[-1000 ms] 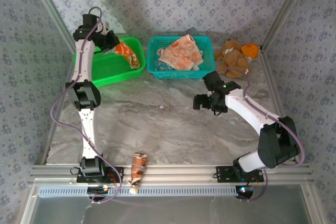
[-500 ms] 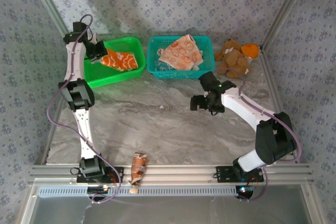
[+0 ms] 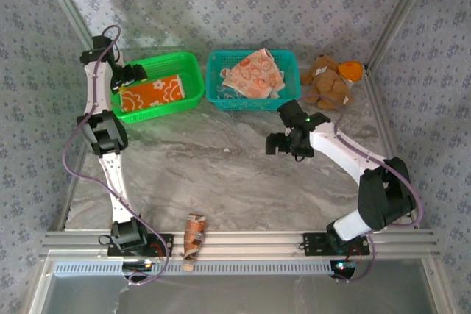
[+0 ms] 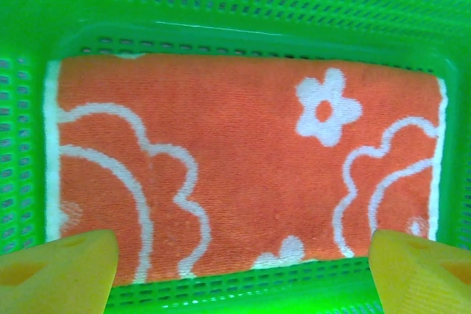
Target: Fold and stack the towels
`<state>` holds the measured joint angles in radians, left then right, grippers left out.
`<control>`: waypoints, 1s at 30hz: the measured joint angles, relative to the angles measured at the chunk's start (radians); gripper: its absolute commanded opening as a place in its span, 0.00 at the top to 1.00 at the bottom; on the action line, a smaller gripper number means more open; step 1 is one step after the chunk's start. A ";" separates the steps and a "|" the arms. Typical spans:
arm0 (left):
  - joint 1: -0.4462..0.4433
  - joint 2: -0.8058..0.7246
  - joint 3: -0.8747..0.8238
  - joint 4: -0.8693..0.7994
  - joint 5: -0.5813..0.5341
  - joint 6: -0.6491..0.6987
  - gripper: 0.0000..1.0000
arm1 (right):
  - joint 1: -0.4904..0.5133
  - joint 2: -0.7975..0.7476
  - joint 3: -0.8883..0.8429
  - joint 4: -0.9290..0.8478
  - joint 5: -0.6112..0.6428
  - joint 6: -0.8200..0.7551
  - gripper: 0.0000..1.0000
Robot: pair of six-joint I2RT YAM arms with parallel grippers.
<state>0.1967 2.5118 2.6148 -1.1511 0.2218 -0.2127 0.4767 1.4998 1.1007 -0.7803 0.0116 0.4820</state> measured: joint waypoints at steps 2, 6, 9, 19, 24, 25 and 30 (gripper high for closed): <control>-0.003 0.000 0.000 -0.002 -0.035 0.002 0.04 | 0.000 0.000 0.000 0.000 0.000 0.000 0.00; -0.012 -0.003 -0.001 -0.008 -0.101 -0.008 0.02 | 0.002 0.000 0.002 0.001 0.000 0.000 0.00; -0.021 -0.026 -0.023 -0.010 -0.126 -0.016 0.06 | 0.002 0.000 0.011 0.002 0.000 0.000 0.00; -0.069 -0.117 -0.095 0.001 -0.107 -0.053 0.58 | 0.002 0.000 0.024 0.053 -0.007 0.000 0.00; -0.106 -0.031 -0.095 0.009 -0.135 -0.063 0.63 | 0.007 -0.002 0.024 0.055 -0.008 0.001 0.00; -0.112 -0.007 -0.095 0.014 -0.142 -0.066 0.63 | 0.009 -0.005 0.024 0.055 -0.008 0.001 0.00; -0.134 0.082 -0.104 0.058 -0.164 -0.094 0.65 | 0.013 -0.028 0.023 0.050 -0.007 0.005 0.00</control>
<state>0.0631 2.5938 2.5111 -1.0935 0.0582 -0.3069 0.4900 1.4719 1.1236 -0.7307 0.0048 0.4873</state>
